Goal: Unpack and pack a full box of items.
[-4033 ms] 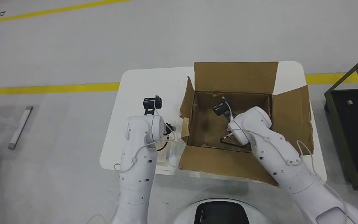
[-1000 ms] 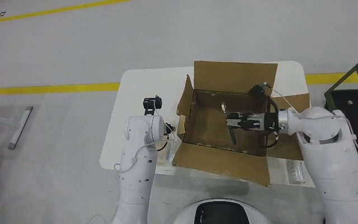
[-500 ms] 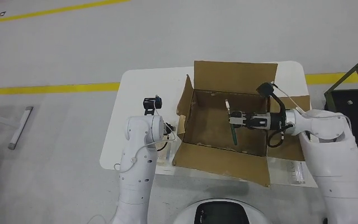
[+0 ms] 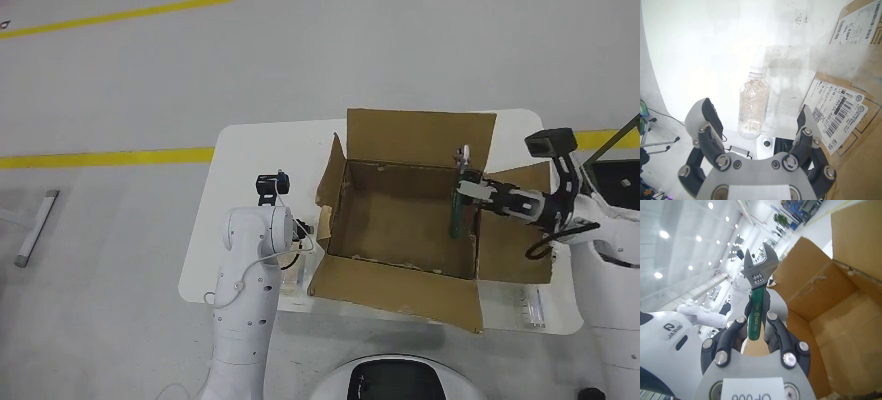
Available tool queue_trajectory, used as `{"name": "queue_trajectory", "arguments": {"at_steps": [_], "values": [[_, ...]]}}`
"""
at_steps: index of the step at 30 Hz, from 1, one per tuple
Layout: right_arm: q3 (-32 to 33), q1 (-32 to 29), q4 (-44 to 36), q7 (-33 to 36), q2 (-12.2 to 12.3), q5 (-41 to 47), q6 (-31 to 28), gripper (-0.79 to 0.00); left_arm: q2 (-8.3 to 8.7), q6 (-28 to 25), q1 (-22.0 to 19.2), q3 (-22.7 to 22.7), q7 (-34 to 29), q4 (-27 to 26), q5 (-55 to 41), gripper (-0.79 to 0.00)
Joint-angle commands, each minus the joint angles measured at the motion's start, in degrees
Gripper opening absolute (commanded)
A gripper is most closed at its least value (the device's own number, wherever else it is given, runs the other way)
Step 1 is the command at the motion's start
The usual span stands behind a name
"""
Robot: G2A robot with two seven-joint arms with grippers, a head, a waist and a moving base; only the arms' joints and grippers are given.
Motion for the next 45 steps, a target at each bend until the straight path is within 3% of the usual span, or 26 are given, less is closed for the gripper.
{"name": "queue_trajectory", "arguments": {"at_steps": [1,6,18,23,34,45], "values": [[2.8,-1.1,0.0,0.2,0.4,6.3,0.3,-0.785,0.0,0.0,0.0,0.0,0.0,0.0,0.0,0.0],[7.6,-3.9,-0.5,1.3,1.3,14.8,1.3,-0.785,0.0,0.0,0.0,0.0,0.0,0.0,0.0,0.0],[8.4,-4.8,-0.5,1.3,1.7,13.5,1.4,-0.785,0.0,0.0,0.0,0.0,0.0,0.0,0.0,0.0],[11.4,-5.6,-1.5,-4.7,2.4,10.8,1.6,-0.785,0.0,0.0,0.0,0.0,0.0,0.0,0.0,0.0],[24.6,-9.1,-0.3,-10.7,6.0,-12.4,-3.1,-0.785,0.0,0.0,0.0,0.0,0.0,0.0,0.0,0.0],[27.3,-17.4,-3.8,-7.0,8.7,-31.1,-6.6,-0.785,0.0,0.0,0.0,0.0,0.0,0.0,0.0,0.0]]}}
